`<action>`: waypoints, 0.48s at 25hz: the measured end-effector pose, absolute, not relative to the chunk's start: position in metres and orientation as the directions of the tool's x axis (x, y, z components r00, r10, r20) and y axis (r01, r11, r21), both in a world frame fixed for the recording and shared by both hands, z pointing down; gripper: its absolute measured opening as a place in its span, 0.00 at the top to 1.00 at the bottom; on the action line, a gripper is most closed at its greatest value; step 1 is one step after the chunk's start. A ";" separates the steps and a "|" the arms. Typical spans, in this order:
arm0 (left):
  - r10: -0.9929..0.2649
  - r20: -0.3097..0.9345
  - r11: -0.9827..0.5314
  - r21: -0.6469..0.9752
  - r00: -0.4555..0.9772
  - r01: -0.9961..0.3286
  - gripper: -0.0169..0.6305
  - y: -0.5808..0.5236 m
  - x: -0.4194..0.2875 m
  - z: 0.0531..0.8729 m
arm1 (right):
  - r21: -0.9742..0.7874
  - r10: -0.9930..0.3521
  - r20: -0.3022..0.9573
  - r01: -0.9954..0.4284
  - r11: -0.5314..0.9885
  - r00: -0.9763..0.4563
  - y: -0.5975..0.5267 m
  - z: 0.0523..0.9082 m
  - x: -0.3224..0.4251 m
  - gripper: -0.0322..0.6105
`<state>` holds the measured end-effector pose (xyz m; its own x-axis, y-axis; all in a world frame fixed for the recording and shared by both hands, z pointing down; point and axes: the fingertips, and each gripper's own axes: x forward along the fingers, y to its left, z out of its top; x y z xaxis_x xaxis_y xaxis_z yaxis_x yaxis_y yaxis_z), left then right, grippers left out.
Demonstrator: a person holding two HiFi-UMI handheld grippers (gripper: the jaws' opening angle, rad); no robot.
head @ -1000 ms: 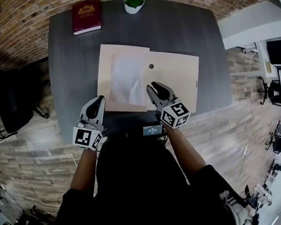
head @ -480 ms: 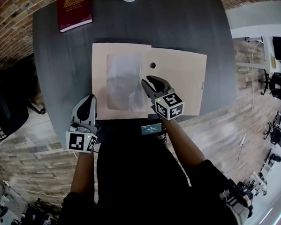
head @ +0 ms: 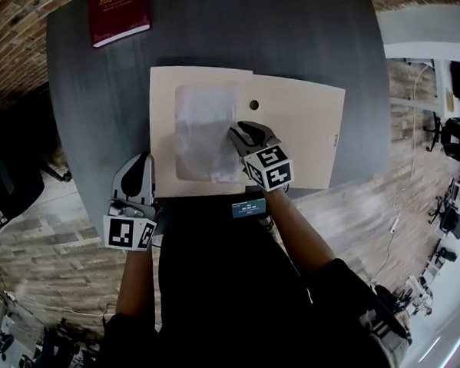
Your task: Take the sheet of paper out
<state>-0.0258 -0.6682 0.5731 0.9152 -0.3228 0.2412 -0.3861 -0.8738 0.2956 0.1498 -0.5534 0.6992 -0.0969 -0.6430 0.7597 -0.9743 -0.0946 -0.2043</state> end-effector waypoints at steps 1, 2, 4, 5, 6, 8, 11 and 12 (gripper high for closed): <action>-0.321 0.243 -0.874 0.296 0.915 -0.385 0.98 -0.668 -0.026 0.573 | -0.202 -0.636 0.765 -0.975 -0.091 -0.099 -0.553 0.701 0.148 0.79; -0.319 0.245 -0.874 0.296 0.915 -0.385 0.98 -0.667 -0.026 0.574 | -0.194 -0.629 0.771 -0.977 -0.086 -0.098 -0.553 0.702 0.147 0.79; -0.319 0.249 -0.874 0.296 0.915 -0.385 0.98 -0.667 -0.026 0.574 | -0.157 -0.618 0.782 -0.985 -0.068 -0.082 -0.553 0.704 0.145 0.79; -0.320 0.249 -0.874 0.295 0.914 -0.386 0.98 -0.667 -0.026 0.574 | -0.133 -0.614 0.786 -0.990 -0.056 -0.071 -0.553 0.704 0.144 0.79; -0.322 0.248 -0.873 0.295 0.914 -0.388 0.98 -0.668 -0.027 0.574 | -0.109 -0.611 0.789 -0.993 -0.044 -0.060 -0.554 0.705 0.144 0.79; -0.325 0.249 -0.873 0.293 0.912 -0.391 0.98 -0.668 -0.028 0.575 | -0.073 -0.608 0.792 -0.997 -0.021 -0.045 -0.555 0.705 0.142 0.79; -0.327 0.253 -0.873 0.290 0.911 -0.394 0.98 -0.667 -0.029 0.576 | -0.064 -0.605 0.795 -0.998 -0.007 -0.047 -0.554 0.705 0.141 0.79; -0.327 0.253 -0.873 0.289 0.911 -0.394 0.98 -0.667 -0.029 0.576 | -0.065 -0.607 0.794 -0.998 -0.008 -0.047 -0.554 0.705 0.142 0.79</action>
<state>-0.0287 -0.6665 0.5760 0.9106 -0.3267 0.2533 -0.3935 -0.8727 0.2890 0.1423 -0.5541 0.7054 -0.0466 -0.6067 0.7936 -0.9979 -0.0081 -0.0648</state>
